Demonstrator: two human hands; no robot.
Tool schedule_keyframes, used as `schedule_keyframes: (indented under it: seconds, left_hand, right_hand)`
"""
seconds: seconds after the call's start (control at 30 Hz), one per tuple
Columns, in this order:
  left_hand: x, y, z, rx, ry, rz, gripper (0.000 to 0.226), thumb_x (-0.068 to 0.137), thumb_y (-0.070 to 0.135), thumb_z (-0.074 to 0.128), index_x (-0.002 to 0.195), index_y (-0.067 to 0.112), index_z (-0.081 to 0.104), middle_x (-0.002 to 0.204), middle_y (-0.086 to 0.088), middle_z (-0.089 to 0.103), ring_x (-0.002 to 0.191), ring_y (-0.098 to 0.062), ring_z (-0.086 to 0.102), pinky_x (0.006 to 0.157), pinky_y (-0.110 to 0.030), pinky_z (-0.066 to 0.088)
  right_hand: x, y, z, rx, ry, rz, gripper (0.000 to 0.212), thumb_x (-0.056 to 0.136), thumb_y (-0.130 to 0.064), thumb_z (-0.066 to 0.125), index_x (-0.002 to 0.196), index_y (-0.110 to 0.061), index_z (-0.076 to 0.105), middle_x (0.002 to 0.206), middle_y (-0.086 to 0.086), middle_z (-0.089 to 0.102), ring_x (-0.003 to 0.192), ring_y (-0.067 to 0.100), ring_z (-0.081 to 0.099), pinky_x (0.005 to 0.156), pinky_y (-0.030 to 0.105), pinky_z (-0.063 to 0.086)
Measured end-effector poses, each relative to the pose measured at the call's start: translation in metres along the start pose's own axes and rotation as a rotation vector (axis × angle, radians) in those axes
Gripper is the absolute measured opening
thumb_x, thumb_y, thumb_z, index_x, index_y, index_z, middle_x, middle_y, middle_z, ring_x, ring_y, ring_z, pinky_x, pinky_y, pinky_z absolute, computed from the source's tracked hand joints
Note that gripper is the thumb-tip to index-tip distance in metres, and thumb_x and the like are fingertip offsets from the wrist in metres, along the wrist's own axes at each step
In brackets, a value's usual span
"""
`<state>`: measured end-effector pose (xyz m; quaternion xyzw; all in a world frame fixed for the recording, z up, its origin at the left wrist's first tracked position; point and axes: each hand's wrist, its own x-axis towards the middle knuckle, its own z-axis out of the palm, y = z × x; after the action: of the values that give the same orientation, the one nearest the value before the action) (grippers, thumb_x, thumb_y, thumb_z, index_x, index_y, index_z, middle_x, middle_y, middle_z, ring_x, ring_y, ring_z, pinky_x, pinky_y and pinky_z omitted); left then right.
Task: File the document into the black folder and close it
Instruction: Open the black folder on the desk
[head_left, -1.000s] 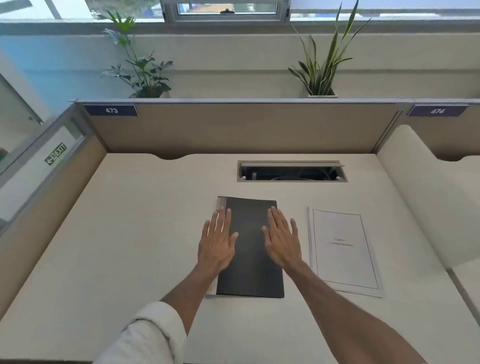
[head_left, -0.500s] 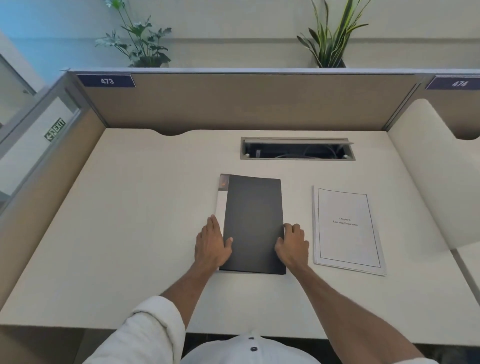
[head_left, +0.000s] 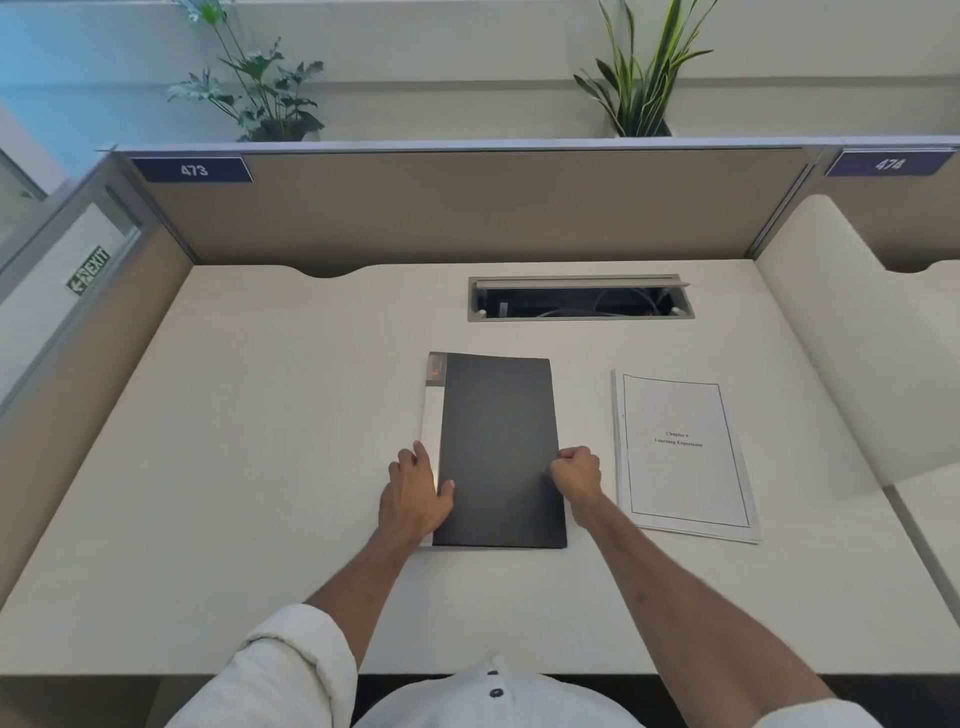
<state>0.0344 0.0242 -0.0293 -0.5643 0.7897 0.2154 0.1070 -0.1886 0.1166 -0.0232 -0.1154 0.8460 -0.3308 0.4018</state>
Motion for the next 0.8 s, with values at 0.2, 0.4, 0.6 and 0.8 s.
schedule_keyframes:
  seconds: [0.2, 0.4, 0.6, 0.8]
  left_hand:
    - [-0.001, -0.006, -0.006, 0.018, 0.005, 0.037, 0.084, 0.112, 0.051, 0.051, 0.173, 0.003, 0.019, 0.165, -0.017, 0.042, 0.148, -0.036, 0.05, 0.12, -0.048, 0.051]
    - [-0.001, -0.007, -0.015, -0.072, 0.099, 0.048, 0.07, 0.113, 0.049, 0.049, 0.17, 0.011, 0.031, 0.172, -0.011, 0.037, 0.159, -0.032, 0.039, 0.129, -0.049, 0.041]
    - [0.011, 0.017, -0.05, -0.302, 0.12, 0.158, 0.066, 0.113, 0.056, 0.047, 0.17, 0.024, 0.037, 0.175, -0.002, 0.042, 0.164, -0.026, 0.039, 0.129, -0.05, 0.043]
    - [0.014, 0.051, -0.099, -0.481, 0.147, 0.255, 0.084, 0.098, 0.088, 0.04, 0.169, 0.045, 0.028, 0.177, 0.007, 0.039, 0.162, -0.024, 0.046, 0.127, -0.06, 0.046]
  right_hand:
    - [-0.002, -0.004, 0.001, 0.272, 0.008, 0.035, 0.046, 0.102, -0.004, 0.065, 0.144, -0.01, 0.047, 0.126, 0.017, 0.07, 0.127, 0.037, 0.068, 0.112, 0.05, 0.056]
    - [-0.001, -0.012, -0.004, 0.309, 0.1, -0.095, 0.019, 0.103, -0.014, 0.071, 0.113, 0.0, 0.078, 0.115, 0.018, 0.08, 0.108, 0.036, 0.076, 0.102, 0.046, 0.061]
    - [-0.014, -0.037, -0.004, 0.443, 0.126, -0.21, 0.046, 0.11, -0.031, 0.062, 0.096, 0.012, 0.069, 0.087, 0.027, 0.063, 0.081, 0.031, 0.053, 0.073, 0.04, 0.048]
    - [-0.055, -0.065, 0.012, 0.646, -0.07, -0.362, 0.063, 0.11, -0.05, 0.041, 0.099, -0.007, 0.086, 0.098, 0.023, 0.079, 0.082, 0.027, 0.068, 0.073, 0.04, 0.053]
